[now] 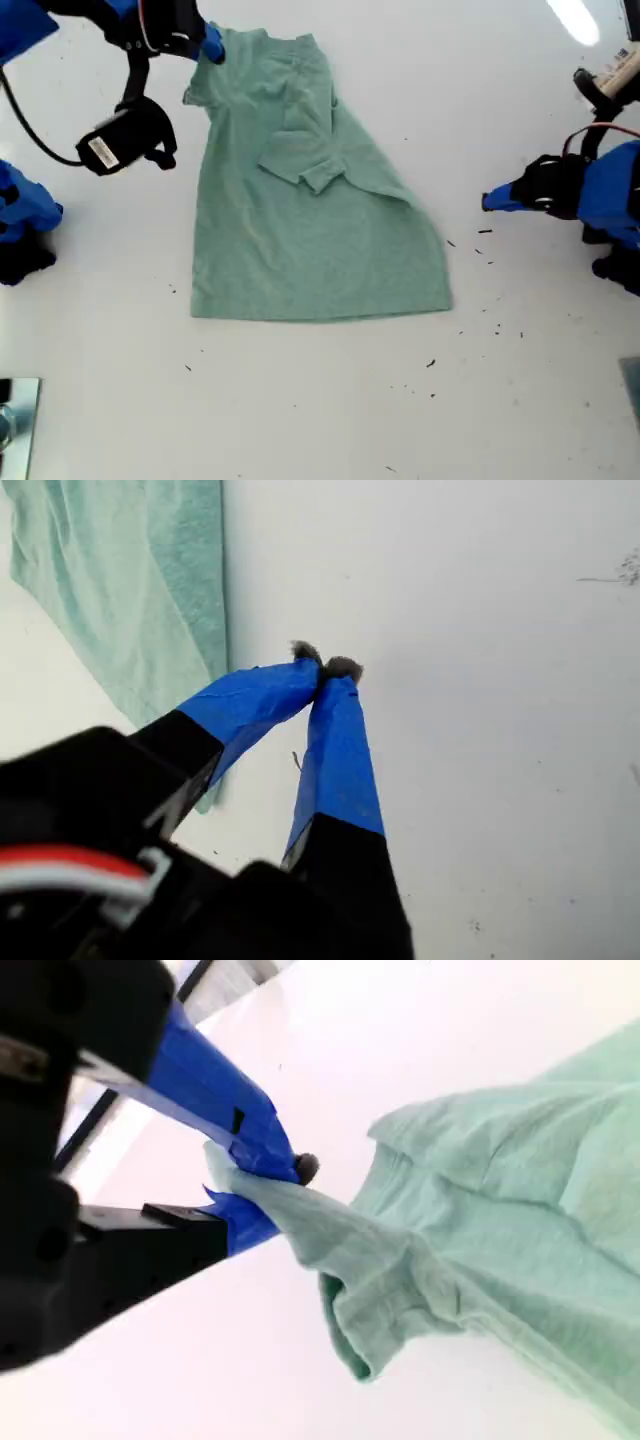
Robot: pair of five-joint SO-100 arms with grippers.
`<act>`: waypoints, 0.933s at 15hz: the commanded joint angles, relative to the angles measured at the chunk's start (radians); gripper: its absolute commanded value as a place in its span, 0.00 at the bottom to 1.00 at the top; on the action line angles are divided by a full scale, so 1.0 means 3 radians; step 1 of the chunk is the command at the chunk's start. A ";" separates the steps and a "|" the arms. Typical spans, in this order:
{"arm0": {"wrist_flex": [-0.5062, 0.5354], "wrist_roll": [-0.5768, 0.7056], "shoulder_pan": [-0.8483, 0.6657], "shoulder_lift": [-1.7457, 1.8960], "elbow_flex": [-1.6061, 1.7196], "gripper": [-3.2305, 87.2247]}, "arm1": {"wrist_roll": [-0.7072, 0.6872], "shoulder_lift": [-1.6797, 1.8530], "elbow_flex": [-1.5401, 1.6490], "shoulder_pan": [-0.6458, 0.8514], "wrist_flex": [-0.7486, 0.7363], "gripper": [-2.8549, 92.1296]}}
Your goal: Fold t shirt
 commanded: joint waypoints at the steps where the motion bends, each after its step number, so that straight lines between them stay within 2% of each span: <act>1: -0.0215 -0.0128 0.0481 -0.0440 -0.0501 0.03 | 0.0087 0.0041 0.0210 -0.0087 -0.0031 0.05; 4: -0.0230 -0.0399 0.0787 -0.1769 -0.1856 0.03 | 0.0164 0.0041 0.0210 -0.0174 -0.0031 0.05; 6: -0.0424 -0.0363 0.0782 -0.2378 -0.2398 0.05 | 0.0251 0.0041 0.0210 -0.0271 -0.0031 0.05; 7: -0.0383 -0.0363 0.0736 -0.2413 -0.2454 0.22 | 0.0281 0.0041 0.0210 -0.0312 -0.0031 0.05; 8: -0.0225 -0.0419 0.0675 -0.2178 -0.2434 0.28 | 0.0302 0.0041 0.0210 -0.0343 -0.0031 0.05; 10: 0.0189 -0.0240 0.0455 -0.1437 -0.2388 0.26 | 0.0297 0.0041 0.0210 -0.0358 -0.0031 0.05; 11: 0.0465 -0.0148 0.0312 -0.1028 -0.2168 0.25 | 0.0281 0.0041 0.0210 -0.0353 -0.0031 0.05; 12: 0.0593 -0.0082 0.0230 -0.0557 -0.1662 0.24 | 0.0281 0.0041 0.0210 -0.0353 -0.0031 0.05; 13: 0.0568 -0.0087 0.0220 -0.0020 -0.0936 0.23 | 0.0281 0.0041 0.0210 -0.0353 -0.0031 0.05; 14: 0.0276 -0.0174 0.0297 0.0660 0.0015 0.16 | 0.0271 0.0041 0.0210 -0.0343 -0.0031 0.05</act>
